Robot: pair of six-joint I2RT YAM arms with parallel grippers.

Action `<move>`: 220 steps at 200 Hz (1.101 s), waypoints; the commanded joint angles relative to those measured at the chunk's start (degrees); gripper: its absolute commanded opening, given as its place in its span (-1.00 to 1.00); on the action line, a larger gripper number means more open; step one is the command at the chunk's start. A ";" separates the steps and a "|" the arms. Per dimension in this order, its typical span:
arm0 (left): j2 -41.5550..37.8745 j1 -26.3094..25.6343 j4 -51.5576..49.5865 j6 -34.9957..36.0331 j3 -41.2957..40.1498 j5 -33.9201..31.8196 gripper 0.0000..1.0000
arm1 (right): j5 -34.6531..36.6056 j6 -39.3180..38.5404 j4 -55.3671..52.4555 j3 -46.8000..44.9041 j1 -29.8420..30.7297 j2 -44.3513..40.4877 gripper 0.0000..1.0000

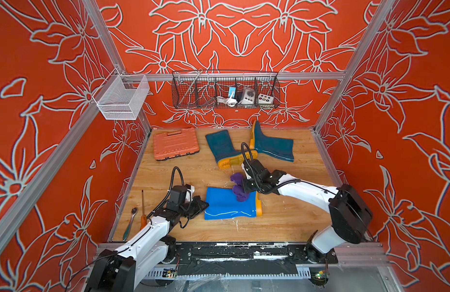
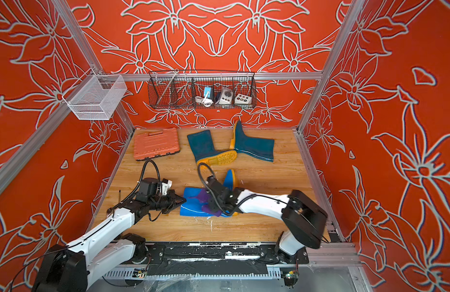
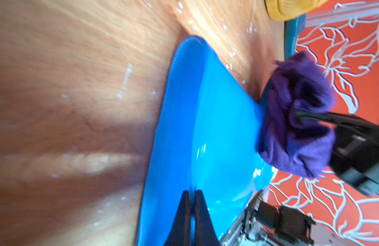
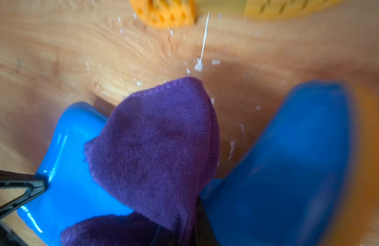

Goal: Wipe the rubber boots with a cloth
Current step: Wipe the dirt off the rubber boot.

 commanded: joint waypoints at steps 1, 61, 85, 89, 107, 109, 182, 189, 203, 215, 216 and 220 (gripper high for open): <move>0.87 0.30 -0.22 -0.43 0.25 -1.05 -1.00 | 3.55 0.60 -0.36 5.75 7.84 5.27 -1.00; 1.41 0.30 -2.35 0.44 1.73 -1.16 -1.00 | 0.99 0.98 1.38 7.15 12.17 12.62 -1.00; 1.27 0.30 -2.12 0.55 1.67 -1.45 -1.00 | 1.06 1.74 2.01 -4.95 4.01 4.68 -1.00; 1.39 0.30 -2.03 0.55 1.75 -1.41 -1.00 | 1.01 1.91 2.03 -6.92 2.37 2.93 -1.00; 2.41 0.30 -1.27 0.55 2.01 -1.04 -1.00 | 3.18 0.77 1.09 -11.21 -1.68 -4.16 -1.00; 2.58 0.30 -1.16 0.55 2.01 -1.01 -1.00 | 3.66 0.37 0.74 -11.13 -1.70 -4.71 -1.00; 5.63 0.30 -1.56 0.71 3.74 -0.26 -1.00 | 3.37 -1.78 -0.56 11.10 15.97 10.68 -1.00; 4.99 0.30 -2.37 0.97 3.86 -0.26 -1.00 | 3.06 -1.50 -0.43 10.81 15.94 11.55 -1.00; 4.33 0.30 -3.98 1.55 4.21 -0.35 -1.00 | 4.92 -1.57 -1.24 8.01 14.78 10.84 -1.00; 2.01 0.30 -4.90 1.78 4.21 -0.61 -1.00 | 5.90 -1.34 -1.74 3.46 12.32 8.23 -1.00; 1.90 0.30 -4.91 1.78 4.21 -0.62 -1.00 | 5.92 -1.28 -1.79 3.00 12.02 7.95 -1.00; 1.76 0.30 -4.91 1.78 4.21 -0.48 -1.00 | 5.93 -1.09 -1.70 1.01 10.78 6.75 -1.00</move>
